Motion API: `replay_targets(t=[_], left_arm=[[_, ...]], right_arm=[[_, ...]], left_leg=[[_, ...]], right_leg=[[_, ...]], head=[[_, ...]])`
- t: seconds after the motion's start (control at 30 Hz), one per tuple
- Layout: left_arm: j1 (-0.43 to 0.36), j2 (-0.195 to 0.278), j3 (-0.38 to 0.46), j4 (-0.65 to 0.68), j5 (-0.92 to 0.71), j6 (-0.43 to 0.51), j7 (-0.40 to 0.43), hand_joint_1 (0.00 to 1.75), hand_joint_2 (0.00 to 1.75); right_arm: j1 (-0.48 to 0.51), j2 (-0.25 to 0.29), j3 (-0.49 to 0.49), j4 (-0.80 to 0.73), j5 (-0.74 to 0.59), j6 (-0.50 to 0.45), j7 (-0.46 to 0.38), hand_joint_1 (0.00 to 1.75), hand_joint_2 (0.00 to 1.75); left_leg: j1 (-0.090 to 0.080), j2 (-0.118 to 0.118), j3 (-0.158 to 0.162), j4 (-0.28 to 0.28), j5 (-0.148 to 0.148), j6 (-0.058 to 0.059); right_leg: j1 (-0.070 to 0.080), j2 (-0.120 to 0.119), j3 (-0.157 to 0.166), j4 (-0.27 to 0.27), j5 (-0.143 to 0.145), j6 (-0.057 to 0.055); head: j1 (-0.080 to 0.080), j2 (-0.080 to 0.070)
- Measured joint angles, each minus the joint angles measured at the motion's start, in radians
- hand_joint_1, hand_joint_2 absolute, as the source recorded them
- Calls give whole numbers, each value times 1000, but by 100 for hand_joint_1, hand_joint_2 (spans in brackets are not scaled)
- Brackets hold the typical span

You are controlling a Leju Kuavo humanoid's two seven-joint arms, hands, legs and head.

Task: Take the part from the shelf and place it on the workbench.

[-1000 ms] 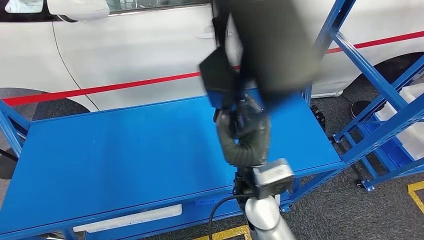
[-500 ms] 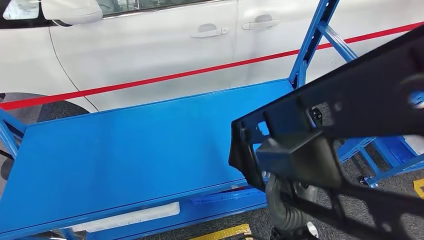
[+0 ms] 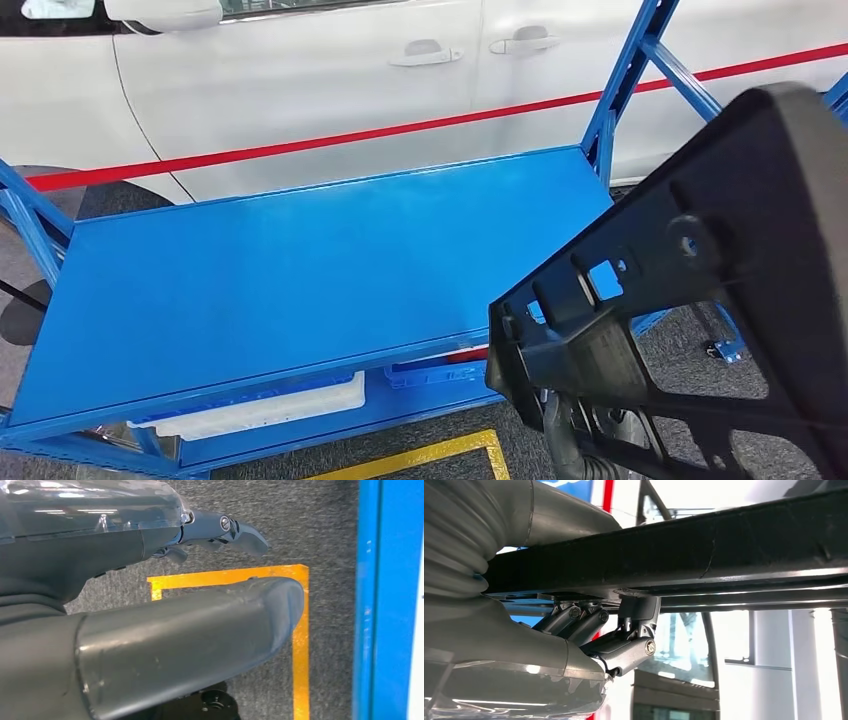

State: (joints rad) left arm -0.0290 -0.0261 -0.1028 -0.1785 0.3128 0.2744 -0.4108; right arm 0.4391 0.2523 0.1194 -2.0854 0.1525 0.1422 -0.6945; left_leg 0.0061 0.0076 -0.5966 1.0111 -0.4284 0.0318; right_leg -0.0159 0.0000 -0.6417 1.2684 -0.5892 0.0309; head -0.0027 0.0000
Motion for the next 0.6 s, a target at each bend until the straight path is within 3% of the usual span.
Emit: replay_targets(t=[0.03,0.1,0.17,0.23,0.27,0.33,0.4,0.43,0.47,0.5,0.53,0.6], left_arm=[[0,0,1,0,0,0,0,0,0],[-1,0,2,0,-1,0,-1,0,0],[-1,0,5,0,-1,1,-2,0,0],[0,0,8,0,-1,1,-2,0,0],[0,1,9,1,-1,1,-2,0,0],[2,1,9,2,-1,1,-2,0,0],[2,1,9,2,-1,1,-2,0,0],[1,1,10,2,-1,1,-3,0,0],[0,1,10,2,-2,1,-4,0,0],[-1,2,10,2,-3,1,-6,0,0],[-2,2,10,2,-5,0,-8,0,0],[-7,4,10,1,-10,-2,-11,0,0]], right_arm=[[4,5,-5,1,12,3,0,175,175],[11,14,-12,2,35,5,0,175,175],[20,21,-16,2,47,4,0,175,175],[27,27,-19,3,50,2,0,175,175],[28,30,-20,4,51,2,0,175,175],[31,36,-22,4,52,2,0,175,175],[35,39,-24,5,55,1,0,175,175],[36,39,-25,6,59,0,0,175,175],[39,39,-27,7,62,-2,0,175,175],[42,39,-30,8,64,-6,0,175,175],[45,39,-33,9,65,-9,0,175,175],[52,40,-40,10,64,-15,0,175,175]], left_leg=[[0,0,-11,4,7,-3],[-2,-1,-26,11,19,-13],[-3,-2,-32,11,34,-26],[0,-3,-36,9,44,-40],[1,-4,-42,19,29,-46],[5,-5,-67,91,-58,-55],[6,-5,-93,211,-151,-61],[6,-5,-95,259,-166,-63],[5,-5,-83,280,-156,-62],[5,-5,-53,267,-131,-61],[4,-5,-9,223,-102,-57],[0,-7,100,75,-95,-46]], right_leg=[[-1,0,49,-61,25,-1],[1,1,146,-199,42,-9],[7,2,179,-261,39,-20],[8,0,167,-266,55,-35],[7,-2,158,-267,66,-45],[5,-5,133,-270,90,-61],[8,-6,103,-268,113,-67],[10,-6,87,-266,125,-67],[12,-6,69,-263,136,-66],[13,-6,52,-258,146,-64],[13,-6,36,-252,155,-62],[15,-7,13,-241,169,-54]], head=[[0,0],[0,0],[2,0],[5,0],[4,0],[2,0],[-1,0],[-1,0],[-1,0],[-1,0],[-1,0],[0,0]])
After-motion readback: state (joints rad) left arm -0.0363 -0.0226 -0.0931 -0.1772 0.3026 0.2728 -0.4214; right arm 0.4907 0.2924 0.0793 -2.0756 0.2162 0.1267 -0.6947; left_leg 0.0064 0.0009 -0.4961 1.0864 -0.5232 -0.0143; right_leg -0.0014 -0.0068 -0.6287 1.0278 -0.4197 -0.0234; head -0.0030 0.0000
